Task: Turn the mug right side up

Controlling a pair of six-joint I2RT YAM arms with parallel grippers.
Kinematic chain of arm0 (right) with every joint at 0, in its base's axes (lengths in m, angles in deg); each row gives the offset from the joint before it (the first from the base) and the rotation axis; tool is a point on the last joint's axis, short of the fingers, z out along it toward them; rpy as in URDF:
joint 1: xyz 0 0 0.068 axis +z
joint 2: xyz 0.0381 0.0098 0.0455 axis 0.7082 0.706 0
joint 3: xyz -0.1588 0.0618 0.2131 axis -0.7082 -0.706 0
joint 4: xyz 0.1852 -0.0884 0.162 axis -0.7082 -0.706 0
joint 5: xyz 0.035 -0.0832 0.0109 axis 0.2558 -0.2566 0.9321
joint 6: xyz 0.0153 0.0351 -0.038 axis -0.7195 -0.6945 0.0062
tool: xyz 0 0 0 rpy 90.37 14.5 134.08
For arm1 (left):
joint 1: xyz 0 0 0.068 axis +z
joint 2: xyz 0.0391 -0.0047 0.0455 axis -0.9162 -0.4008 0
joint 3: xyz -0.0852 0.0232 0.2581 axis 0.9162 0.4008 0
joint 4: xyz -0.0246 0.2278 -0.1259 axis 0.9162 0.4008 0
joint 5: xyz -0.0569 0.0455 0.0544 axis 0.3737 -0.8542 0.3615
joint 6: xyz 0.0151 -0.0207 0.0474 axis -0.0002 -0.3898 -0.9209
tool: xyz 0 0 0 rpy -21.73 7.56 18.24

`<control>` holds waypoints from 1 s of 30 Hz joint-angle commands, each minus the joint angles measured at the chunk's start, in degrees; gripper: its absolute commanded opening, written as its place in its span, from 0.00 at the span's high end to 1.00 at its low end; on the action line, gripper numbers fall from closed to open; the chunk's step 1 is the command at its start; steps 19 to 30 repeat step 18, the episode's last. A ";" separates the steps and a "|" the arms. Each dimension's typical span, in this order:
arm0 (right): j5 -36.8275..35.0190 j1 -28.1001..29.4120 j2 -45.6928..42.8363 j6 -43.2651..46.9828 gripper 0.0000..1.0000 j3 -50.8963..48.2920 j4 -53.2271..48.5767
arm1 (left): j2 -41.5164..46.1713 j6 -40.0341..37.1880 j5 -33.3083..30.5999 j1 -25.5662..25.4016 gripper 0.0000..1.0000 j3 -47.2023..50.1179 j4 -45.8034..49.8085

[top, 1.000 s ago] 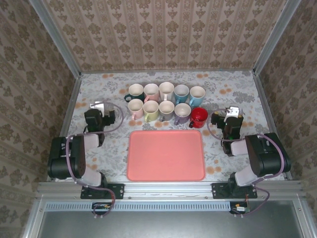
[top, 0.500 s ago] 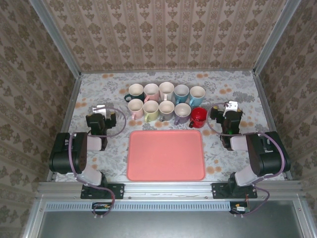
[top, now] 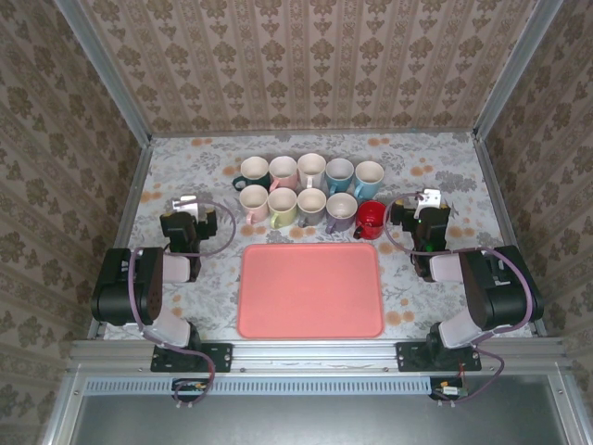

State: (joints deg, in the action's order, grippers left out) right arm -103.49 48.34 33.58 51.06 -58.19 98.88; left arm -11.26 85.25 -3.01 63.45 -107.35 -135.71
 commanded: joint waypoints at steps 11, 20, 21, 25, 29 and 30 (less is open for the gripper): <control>1.57 -0.43 0.37 0.13 0.00 0.59 -0.46 | 0.63 0.81 -0.73 -0.38 0.00 -0.39 -1.94; 1.60 -0.43 0.36 0.13 0.00 0.59 -0.46 | 0.64 0.05 1.38 -0.26 0.00 -0.40 -1.85; 1.60 -0.43 0.36 0.13 0.00 0.59 -0.46 | 0.64 0.05 1.38 -0.26 0.00 -0.40 -1.85; 1.60 -0.43 0.36 0.13 0.00 0.59 -0.46 | 0.64 0.05 1.38 -0.26 0.00 -0.40 -1.85; 1.60 -0.43 0.36 0.13 0.00 0.59 -0.46 | 0.64 0.05 1.38 -0.26 0.00 -0.40 -1.85; 1.60 -0.43 0.36 0.13 0.00 0.59 -0.46 | 0.64 0.05 1.38 -0.26 0.00 -0.40 -1.85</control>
